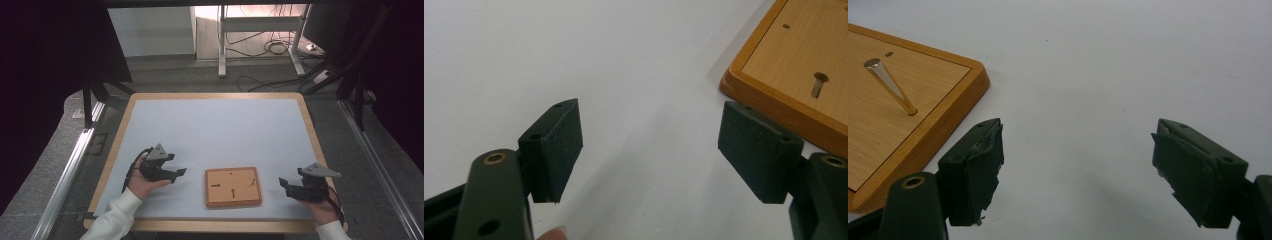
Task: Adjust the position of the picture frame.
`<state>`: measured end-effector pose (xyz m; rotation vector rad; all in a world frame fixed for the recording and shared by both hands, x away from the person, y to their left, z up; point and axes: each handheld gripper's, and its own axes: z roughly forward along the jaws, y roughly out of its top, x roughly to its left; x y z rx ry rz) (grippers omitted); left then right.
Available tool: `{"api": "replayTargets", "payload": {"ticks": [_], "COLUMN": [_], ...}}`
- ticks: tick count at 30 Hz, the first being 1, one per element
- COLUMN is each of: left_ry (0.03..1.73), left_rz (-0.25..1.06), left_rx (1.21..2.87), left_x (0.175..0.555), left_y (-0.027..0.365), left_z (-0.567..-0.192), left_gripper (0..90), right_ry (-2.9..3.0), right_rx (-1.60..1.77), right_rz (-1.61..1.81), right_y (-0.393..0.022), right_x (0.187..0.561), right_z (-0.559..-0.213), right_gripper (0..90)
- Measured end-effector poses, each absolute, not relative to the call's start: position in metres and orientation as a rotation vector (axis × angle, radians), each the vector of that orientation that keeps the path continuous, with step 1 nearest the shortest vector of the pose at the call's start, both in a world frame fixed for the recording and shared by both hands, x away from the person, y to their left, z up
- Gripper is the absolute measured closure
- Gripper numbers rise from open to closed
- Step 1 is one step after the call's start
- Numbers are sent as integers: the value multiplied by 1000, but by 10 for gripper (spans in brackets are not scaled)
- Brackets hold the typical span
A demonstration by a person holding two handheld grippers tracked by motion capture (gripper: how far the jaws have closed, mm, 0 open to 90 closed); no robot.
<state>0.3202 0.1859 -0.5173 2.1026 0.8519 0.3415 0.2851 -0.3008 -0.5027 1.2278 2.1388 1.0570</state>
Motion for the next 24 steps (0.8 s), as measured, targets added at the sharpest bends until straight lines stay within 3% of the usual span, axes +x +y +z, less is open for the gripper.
{"api": "replayTargets", "payload": {"ticks": [8,24], "left_ry": [846,841], "left_rz": [344,349], "left_rx": [2111,2109], "left_x": [319,318], "left_y": [185,186], "left_z": [-518,-518], "left_gripper": [258,256], "right_ry": [2166,2229], "right_rx": [1207,1129], "right_rz": [1062,1128], "right_y": [-298,-283], "right_x": [280,261], "right_z": [-504,-496], "right_gripper": [228,398]}}
